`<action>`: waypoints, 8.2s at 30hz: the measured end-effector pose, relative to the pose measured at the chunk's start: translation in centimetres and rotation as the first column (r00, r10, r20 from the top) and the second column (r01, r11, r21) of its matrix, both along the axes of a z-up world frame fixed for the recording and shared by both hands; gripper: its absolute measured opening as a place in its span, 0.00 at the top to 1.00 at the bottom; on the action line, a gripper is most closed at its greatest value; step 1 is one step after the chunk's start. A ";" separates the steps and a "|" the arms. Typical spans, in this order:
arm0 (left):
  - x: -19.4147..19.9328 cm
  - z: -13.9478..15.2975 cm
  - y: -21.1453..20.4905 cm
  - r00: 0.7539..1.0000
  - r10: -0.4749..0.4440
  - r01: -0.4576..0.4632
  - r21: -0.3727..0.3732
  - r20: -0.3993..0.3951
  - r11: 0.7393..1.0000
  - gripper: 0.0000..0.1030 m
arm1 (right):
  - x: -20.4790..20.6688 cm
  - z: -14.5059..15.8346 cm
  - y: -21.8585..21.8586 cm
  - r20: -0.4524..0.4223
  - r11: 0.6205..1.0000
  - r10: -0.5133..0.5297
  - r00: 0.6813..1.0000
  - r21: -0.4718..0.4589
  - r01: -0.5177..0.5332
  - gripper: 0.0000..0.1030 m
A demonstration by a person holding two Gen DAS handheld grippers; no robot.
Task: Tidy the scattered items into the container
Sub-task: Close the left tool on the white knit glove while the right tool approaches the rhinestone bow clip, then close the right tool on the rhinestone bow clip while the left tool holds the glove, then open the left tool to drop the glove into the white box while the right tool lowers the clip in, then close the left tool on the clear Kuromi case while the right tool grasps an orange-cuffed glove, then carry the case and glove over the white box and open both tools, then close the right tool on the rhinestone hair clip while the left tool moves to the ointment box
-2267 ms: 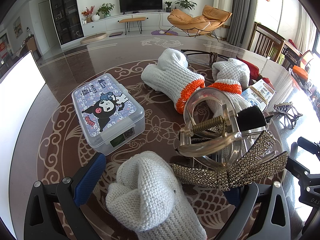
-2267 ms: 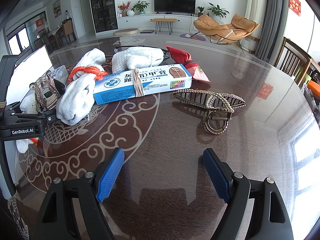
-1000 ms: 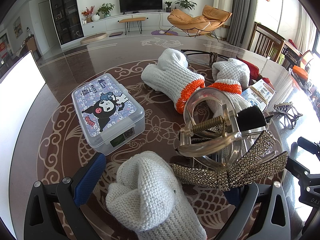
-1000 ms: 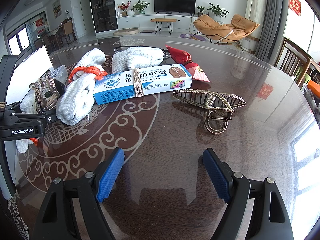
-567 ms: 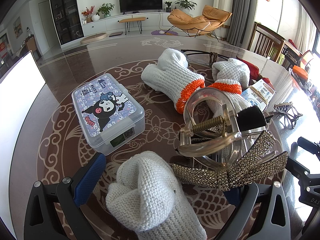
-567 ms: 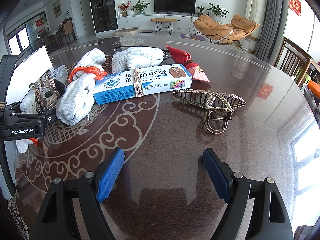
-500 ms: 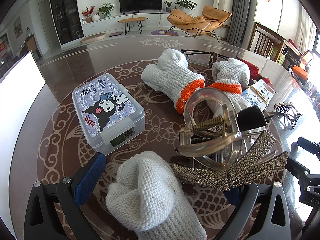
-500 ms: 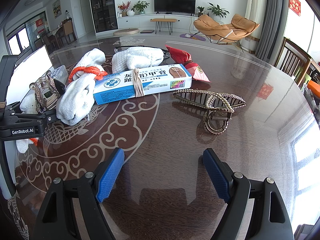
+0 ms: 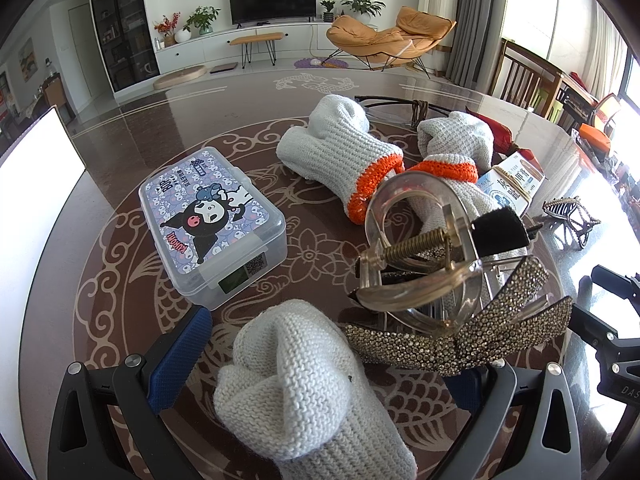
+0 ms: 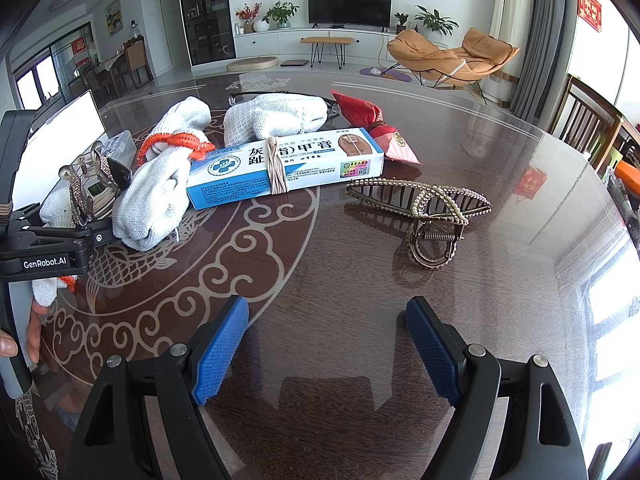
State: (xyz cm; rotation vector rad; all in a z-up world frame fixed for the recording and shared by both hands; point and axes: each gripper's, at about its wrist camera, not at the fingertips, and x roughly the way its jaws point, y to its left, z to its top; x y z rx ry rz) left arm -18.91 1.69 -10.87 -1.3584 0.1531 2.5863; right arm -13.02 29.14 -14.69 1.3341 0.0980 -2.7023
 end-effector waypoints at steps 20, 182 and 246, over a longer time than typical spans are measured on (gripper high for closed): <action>4.3 4.7 -3.7 0.942 -0.320 0.328 -0.073 0.103 0.942 0.00 | 0.0 0.0 0.0 0.001 1.000 0.000 1.000 0.000 0.000 0.20; -6.8 3.7 -7.6 0.938 0.105 -0.127 0.045 0.331 0.991 0.38 | 8.5 4.5 -3.8 -0.049 0.927 0.151 0.987 -0.341 -0.159 0.79; 2.8 16.1 -32.2 0.964 0.264 -0.259 0.122 -0.021 0.958 0.00 | -2.6 11.2 -32.4 -0.203 0.808 0.459 0.865 -0.308 -0.501 0.48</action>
